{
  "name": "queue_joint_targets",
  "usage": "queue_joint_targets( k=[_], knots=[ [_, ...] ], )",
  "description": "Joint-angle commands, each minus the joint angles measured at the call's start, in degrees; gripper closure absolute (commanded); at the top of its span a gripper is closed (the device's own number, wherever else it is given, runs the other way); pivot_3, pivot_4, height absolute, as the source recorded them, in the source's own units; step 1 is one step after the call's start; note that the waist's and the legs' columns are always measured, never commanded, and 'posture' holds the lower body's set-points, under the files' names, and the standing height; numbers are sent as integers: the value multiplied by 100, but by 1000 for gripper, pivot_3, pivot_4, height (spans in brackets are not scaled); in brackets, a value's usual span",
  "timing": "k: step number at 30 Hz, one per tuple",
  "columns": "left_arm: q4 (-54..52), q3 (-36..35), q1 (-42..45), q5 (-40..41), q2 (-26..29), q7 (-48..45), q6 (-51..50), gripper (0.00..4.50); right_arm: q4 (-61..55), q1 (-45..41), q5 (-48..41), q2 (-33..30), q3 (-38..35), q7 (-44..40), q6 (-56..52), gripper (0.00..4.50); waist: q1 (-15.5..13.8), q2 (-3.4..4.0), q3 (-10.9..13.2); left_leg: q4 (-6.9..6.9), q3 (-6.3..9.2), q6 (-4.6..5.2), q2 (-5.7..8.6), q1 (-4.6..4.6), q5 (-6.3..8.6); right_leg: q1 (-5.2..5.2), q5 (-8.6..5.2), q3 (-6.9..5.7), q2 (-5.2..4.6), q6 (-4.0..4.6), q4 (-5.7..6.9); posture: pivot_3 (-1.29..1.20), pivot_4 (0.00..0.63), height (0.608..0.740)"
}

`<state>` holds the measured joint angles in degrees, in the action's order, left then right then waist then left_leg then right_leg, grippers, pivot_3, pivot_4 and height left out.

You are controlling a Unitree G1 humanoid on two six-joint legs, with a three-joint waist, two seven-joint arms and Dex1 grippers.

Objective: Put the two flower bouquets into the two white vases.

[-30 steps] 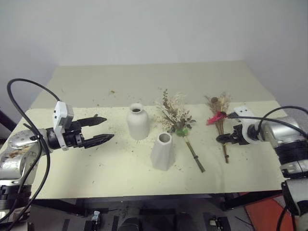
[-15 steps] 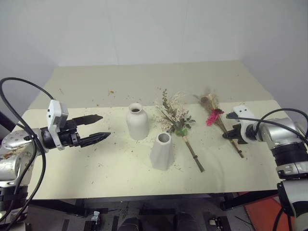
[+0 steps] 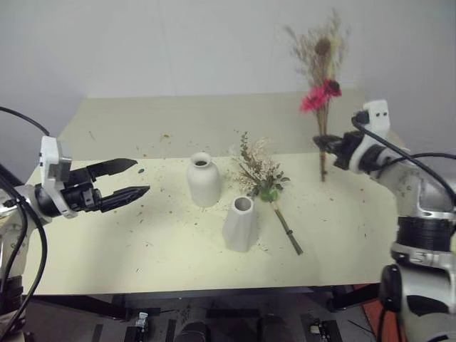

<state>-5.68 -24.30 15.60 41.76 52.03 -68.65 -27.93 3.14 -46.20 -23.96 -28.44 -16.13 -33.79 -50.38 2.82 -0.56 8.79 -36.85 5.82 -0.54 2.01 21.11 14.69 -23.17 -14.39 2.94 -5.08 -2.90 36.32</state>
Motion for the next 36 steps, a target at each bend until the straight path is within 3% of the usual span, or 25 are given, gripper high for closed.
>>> queue_joint_targets(
  k=[1,8,17,36],
  knots=[
    [-134,-293,-64,93,181,-16,-8,387,-353,-317,-405,452,-49,-92,754,4488,-4,1,0,0,1,0,1,1,0,-1,0,0,-1,0,0,0,150,740],
    [-247,-348,-156,138,205,79,-43,387,91,-682,-135,1399,733,-258,2059,4488,0,4,0,0,8,-2,1,-1,-1,-12,0,0,-2,1,45,0,150,740],
    [-359,-450,-321,172,213,171,-68,387,188,-838,-130,2280,1331,-268,2838,4488,5,5,0,2,26,-5,3,0,-3,-33,1,-1,-8,1,64,0,150,740],
    [-536,-540,-551,217,144,342,-41,387,1957,-1364,489,3257,1682,-218,4577,4488,156,6,-1,15,6,-17,-5,3,-9,-92,11,-3,-7,19,84,0,150,740]
  ],
)
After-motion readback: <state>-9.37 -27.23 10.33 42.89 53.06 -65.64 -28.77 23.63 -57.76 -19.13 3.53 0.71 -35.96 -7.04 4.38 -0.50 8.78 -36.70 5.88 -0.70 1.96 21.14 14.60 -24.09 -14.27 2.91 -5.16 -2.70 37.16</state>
